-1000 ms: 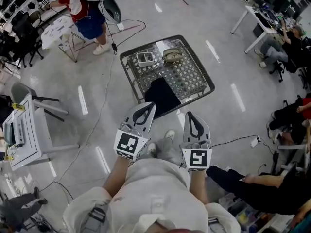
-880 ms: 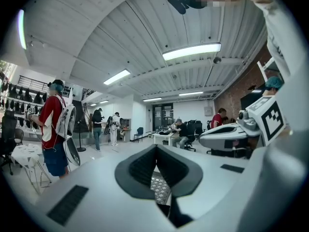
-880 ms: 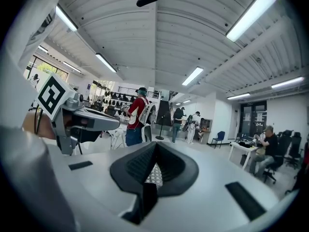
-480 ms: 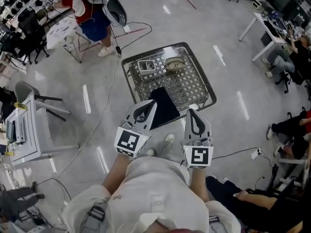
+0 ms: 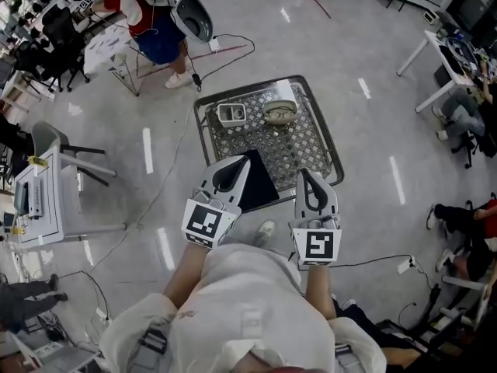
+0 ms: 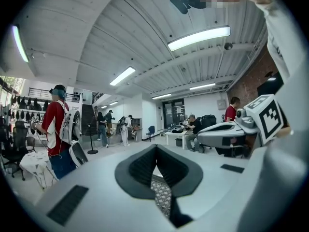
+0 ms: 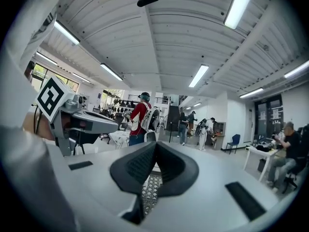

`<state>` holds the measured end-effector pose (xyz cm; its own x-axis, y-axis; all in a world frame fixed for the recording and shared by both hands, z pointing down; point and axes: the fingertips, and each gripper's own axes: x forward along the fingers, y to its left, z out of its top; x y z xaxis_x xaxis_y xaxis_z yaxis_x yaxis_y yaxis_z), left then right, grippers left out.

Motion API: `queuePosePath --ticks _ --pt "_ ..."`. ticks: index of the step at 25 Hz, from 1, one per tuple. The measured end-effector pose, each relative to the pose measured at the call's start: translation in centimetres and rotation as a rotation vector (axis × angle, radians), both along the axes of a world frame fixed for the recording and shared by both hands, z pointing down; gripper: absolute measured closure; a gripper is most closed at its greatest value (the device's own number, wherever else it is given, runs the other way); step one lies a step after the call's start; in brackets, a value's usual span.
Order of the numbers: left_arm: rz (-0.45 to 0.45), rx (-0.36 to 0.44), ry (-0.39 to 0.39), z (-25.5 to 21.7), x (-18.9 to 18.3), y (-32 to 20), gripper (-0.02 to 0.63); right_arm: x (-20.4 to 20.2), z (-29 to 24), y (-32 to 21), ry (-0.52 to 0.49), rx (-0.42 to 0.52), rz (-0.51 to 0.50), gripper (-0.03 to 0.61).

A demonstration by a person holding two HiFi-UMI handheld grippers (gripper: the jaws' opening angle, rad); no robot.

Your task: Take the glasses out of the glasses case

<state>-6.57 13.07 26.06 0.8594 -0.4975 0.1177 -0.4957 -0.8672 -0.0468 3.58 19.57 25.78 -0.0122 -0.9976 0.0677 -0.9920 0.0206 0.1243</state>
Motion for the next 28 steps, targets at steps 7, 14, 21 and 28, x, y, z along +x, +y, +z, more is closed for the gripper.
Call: queuePosePath --ticks 7,14,21,28 --pt "-0.046 -0.027 -0.042 1.5 2.3 -1.0 0.601 3.1 0.4 -1.6 -0.033 0.011 -0.037 0.574" --pt "-0.038 -0.031 -0.078 2.0 4.5 -1.9 0.601 5.4 2.5 -2.3 -0.077 -0.024 -0.022 0.574" --pt "-0.021 -0.079 -0.088 4.6 5.8 -3.8 0.601 6.8 4.6 -3.8 -0.089 -0.067 0.001 0.574" --pt "0.002 -0.101 -0.053 5.4 7.5 -8.1 0.601 7.8 5.9 -7.6 -0.053 -0.121 0.014 0.574"
